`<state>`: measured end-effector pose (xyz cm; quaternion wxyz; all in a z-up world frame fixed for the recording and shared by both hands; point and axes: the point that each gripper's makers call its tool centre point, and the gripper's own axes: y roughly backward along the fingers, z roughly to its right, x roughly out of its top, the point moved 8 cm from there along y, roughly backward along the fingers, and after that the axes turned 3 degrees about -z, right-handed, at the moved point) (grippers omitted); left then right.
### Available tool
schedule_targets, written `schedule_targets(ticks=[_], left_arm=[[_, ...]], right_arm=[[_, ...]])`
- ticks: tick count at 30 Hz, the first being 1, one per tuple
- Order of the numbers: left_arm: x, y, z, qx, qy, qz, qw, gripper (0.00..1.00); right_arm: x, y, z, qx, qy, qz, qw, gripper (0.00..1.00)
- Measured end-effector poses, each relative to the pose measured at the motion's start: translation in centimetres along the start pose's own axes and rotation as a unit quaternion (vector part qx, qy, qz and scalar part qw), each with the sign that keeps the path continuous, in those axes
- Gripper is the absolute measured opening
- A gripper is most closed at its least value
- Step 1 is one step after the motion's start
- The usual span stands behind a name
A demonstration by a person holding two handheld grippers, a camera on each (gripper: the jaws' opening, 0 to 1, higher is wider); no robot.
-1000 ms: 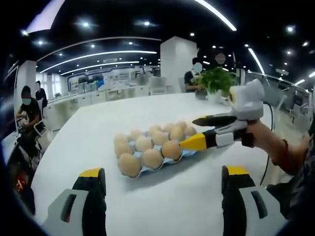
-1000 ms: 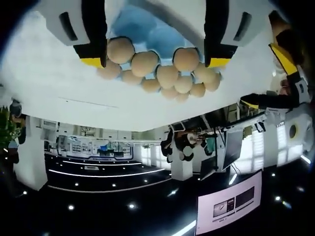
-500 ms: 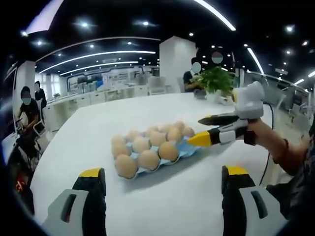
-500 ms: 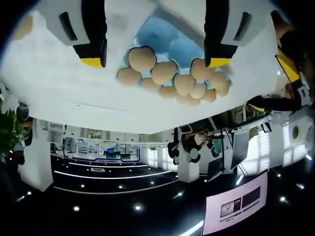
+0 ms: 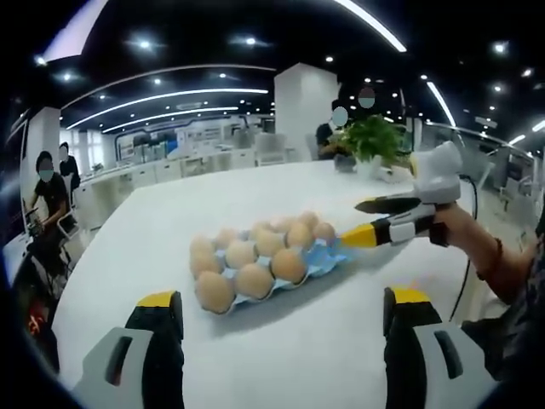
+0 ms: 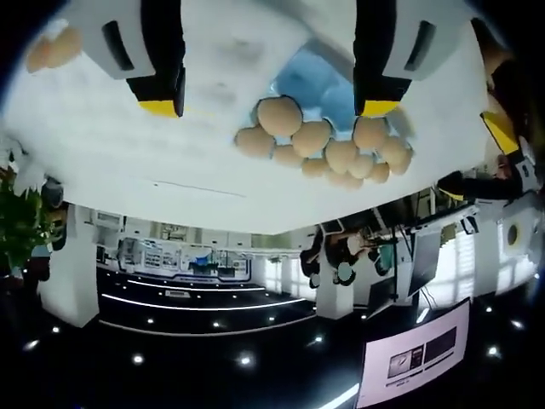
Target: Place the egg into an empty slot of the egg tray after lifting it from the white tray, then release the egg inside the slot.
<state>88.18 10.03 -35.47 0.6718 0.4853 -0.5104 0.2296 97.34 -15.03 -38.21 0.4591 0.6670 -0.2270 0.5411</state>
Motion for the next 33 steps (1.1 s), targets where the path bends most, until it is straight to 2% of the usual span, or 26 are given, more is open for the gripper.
schedule_targets(ticks=[9,33], left_arm=[[0.3,0.1,0.0,0.007,0.005,0.008,0.9999,1.00],[0.4,-0.3,0.7,0.001,-0.002,0.002,1.0000,1.00]], right_arm=[[-0.5,1.0,2.0,-0.019,-0.002,-0.003,0.9998,0.84],[-1.9,3.6,5.5,-0.061,-0.019,-0.011,0.9979,0.84]])
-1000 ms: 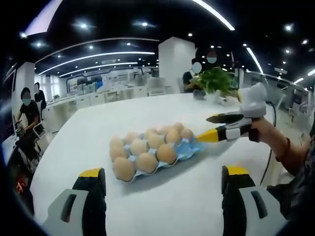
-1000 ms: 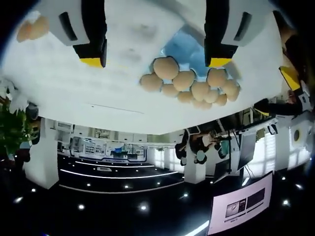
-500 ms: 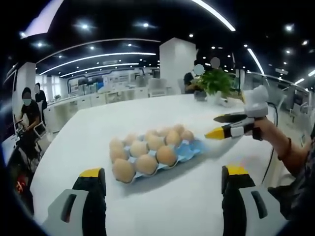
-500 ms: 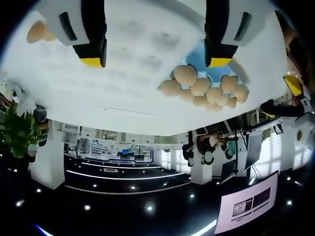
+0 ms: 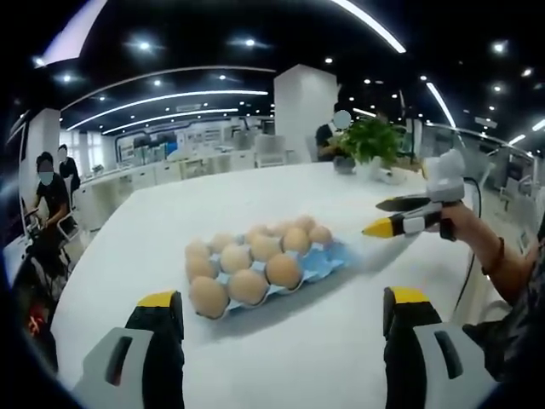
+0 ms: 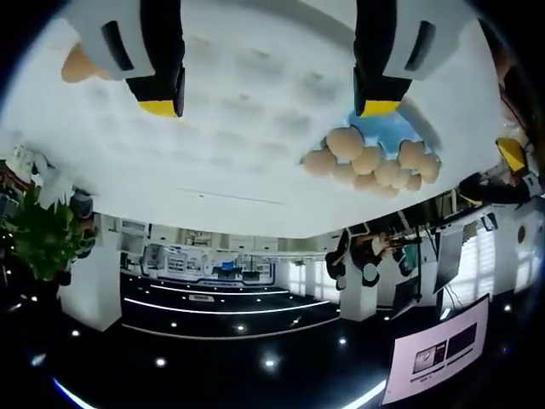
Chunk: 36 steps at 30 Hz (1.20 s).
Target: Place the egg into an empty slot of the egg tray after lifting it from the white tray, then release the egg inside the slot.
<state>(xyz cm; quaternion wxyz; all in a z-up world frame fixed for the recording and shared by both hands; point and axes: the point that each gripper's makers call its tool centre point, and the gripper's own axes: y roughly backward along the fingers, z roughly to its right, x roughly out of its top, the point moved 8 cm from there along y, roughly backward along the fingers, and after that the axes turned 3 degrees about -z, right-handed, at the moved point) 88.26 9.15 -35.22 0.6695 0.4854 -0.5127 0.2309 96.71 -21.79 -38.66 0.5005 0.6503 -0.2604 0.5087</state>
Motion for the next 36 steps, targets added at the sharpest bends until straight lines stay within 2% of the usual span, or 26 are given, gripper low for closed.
schedule_targets(ticks=[7,21,36], left_arm=[[0.1,-0.3,0.4,-0.004,-0.003,-0.001,1.0000,1.00],[0.4,-0.9,0.9,-0.011,-0.008,-0.004,0.9999,0.99],[0.5,-1.1,1.1,-0.014,-0.011,-0.006,0.9998,0.99]], right_arm=[[-0.3,0.9,1.9,-0.023,0.001,0.002,0.9997,0.84],[-0.7,2.1,4.2,-0.053,-0.011,0.005,0.9985,0.83],[-1.4,3.3,6.1,-0.075,-0.053,0.009,0.9957,0.78]])
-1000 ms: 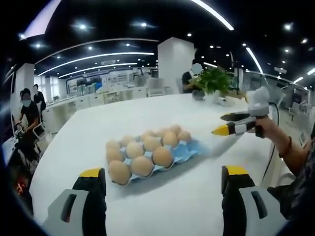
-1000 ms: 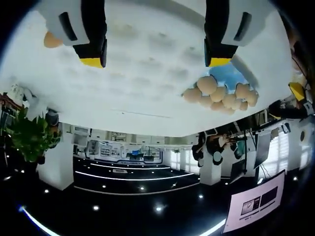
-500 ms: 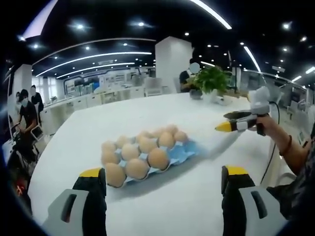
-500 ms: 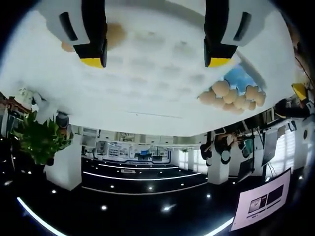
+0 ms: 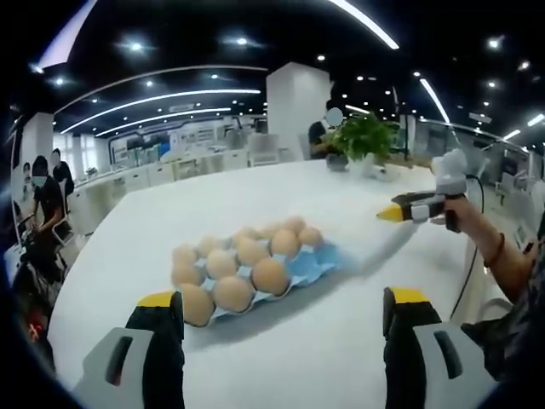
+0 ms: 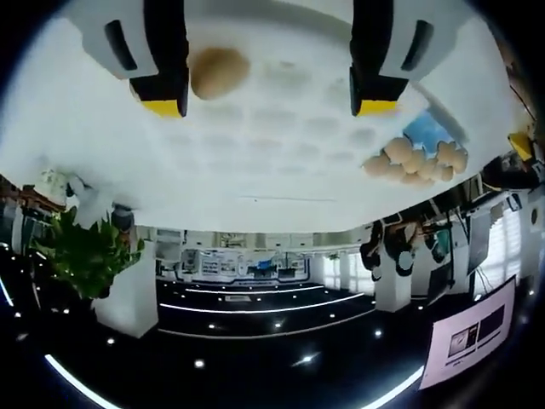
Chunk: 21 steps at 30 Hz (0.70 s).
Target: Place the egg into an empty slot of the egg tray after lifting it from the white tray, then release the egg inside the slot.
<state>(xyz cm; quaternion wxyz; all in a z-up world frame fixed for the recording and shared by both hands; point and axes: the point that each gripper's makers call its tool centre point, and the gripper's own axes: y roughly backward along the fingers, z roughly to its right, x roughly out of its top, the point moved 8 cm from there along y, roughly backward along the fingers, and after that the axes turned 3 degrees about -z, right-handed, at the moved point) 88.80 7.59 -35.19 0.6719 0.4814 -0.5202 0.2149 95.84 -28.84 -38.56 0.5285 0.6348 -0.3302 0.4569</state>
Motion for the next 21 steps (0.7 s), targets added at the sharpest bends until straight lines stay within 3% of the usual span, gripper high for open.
schedule_targets(ticks=[4,7,15,20,21], left_arm=[[0.0,0.0,0.1,-0.001,0.001,0.000,1.0000,0.99],[0.0,0.0,0.1,0.000,0.001,-0.001,1.0000,0.99],[-0.1,-0.1,0.1,-0.001,0.003,0.002,1.0000,0.99],[0.0,-0.1,0.1,0.000,0.003,0.003,1.0000,0.99],[0.0,-0.2,0.1,0.000,0.004,0.003,1.0000,0.99]], right_arm=[[-0.2,0.2,0.7,-0.007,-0.037,0.007,0.9993,0.69],[-0.4,0.3,1.3,-0.021,-0.036,0.006,0.9991,0.64],[-1.6,0.3,2.5,-0.053,-0.053,-0.002,0.9972,0.36],[-1.7,0.3,2.7,-0.069,-0.037,-0.002,0.9970,0.27],[-1.7,0.2,2.5,-0.071,-0.015,-0.007,0.9974,0.27]])
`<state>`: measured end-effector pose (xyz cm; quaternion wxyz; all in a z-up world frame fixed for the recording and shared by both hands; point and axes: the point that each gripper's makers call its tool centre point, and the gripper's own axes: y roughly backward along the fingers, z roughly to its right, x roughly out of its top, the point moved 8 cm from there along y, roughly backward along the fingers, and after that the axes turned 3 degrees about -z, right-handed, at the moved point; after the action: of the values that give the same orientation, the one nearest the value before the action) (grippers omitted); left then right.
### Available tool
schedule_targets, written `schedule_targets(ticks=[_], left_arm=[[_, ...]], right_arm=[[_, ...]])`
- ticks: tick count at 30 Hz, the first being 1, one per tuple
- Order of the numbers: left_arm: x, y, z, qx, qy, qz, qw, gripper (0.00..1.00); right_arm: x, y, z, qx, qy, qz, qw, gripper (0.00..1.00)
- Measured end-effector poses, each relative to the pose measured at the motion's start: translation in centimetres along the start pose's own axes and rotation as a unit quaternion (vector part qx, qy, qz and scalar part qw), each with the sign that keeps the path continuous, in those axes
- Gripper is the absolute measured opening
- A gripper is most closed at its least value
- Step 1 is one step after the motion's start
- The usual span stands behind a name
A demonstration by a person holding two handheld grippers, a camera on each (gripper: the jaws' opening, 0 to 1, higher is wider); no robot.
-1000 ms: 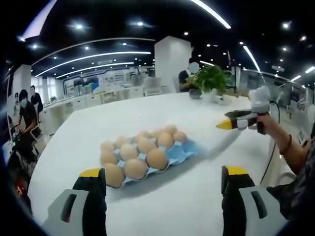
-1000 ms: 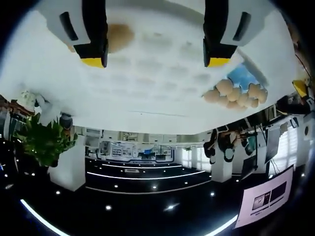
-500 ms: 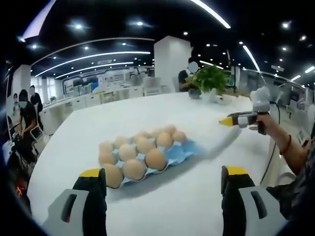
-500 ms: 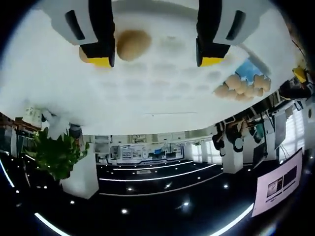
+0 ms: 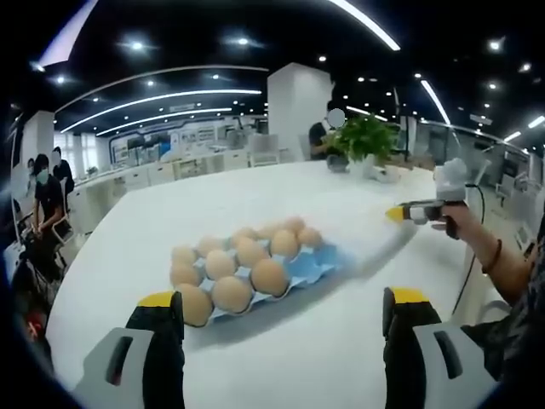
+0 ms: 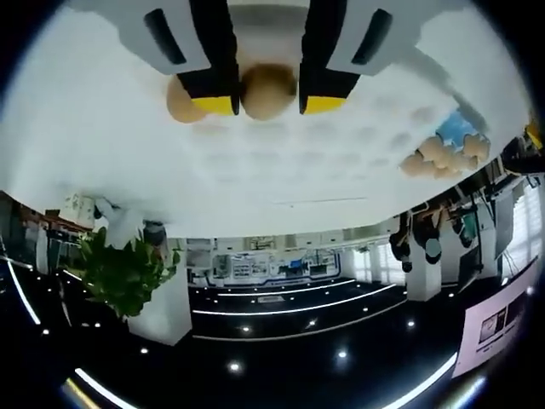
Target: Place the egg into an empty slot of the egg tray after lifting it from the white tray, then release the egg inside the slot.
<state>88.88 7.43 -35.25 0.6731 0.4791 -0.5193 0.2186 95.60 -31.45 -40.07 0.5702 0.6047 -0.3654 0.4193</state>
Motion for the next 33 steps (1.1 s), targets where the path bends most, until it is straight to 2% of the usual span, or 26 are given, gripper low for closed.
schedule_targets(ticks=[2,7,11,16,23,26,29,33], left_arm=[[0.0,-0.1,0.0,0.000,0.000,0.000,1.0000,0.99],[-0.1,-0.2,0.0,0.000,0.000,-0.001,1.0000,0.99],[-0.2,-0.3,0.0,0.000,0.001,-0.004,1.0000,0.99],[-0.3,-0.1,-0.1,0.001,0.002,-0.004,1.0000,0.99],[-0.5,0.2,-0.3,0.007,0.005,-0.006,0.9999,0.99],[-0.5,0.3,-0.4,0.008,0.006,-0.005,0.9999,0.99],[-0.4,0.4,-0.5,0.010,0.005,-0.003,0.9999,0.99],[-0.4,0.3,-0.4,0.008,0.006,-0.001,1.0000,0.99]], right_arm=[[0.0,0.0,-0.2,-0.010,0.028,-0.004,0.9996,0.28],[-0.1,-0.1,0.0,-0.008,-0.011,-0.003,0.9999,0.27],[0.1,-0.2,-0.2,-0.015,0.000,-0.013,0.9998,0.27],[0.1,-0.2,0.0,-0.014,-0.010,-0.018,0.9997,0.27],[0.1,-0.1,0.0,-0.017,-0.044,-0.009,0.9988,0.26],[0.2,0.0,-0.2,-0.021,-0.037,-0.005,0.9991,0.26],[1.0,0.6,-0.3,-0.026,-0.026,0.018,0.9992,0.26],[1.5,0.7,-0.2,-0.025,-0.026,0.026,0.9990,0.26]])
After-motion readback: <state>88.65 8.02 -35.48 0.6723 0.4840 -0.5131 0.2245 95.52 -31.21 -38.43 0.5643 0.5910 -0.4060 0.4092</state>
